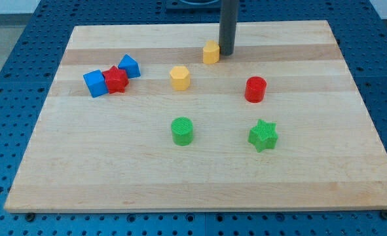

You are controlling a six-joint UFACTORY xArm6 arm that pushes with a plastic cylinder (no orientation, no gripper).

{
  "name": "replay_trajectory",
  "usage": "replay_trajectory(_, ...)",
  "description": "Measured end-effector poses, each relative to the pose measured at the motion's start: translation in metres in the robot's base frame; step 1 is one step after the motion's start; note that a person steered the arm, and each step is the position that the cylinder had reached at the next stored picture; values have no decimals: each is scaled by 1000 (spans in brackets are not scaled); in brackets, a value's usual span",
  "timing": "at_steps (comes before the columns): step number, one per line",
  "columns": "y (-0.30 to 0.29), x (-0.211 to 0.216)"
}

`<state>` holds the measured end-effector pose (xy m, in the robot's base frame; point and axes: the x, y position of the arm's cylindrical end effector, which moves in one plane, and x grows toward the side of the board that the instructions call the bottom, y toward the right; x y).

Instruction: Slightly move the yellow heart downwards

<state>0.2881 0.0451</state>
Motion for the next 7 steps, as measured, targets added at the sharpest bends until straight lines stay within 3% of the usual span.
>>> replay_trajectory(2, -15, -1)
replay_trajectory(4, 13, -48)
replay_trajectory(7, -49, -37)
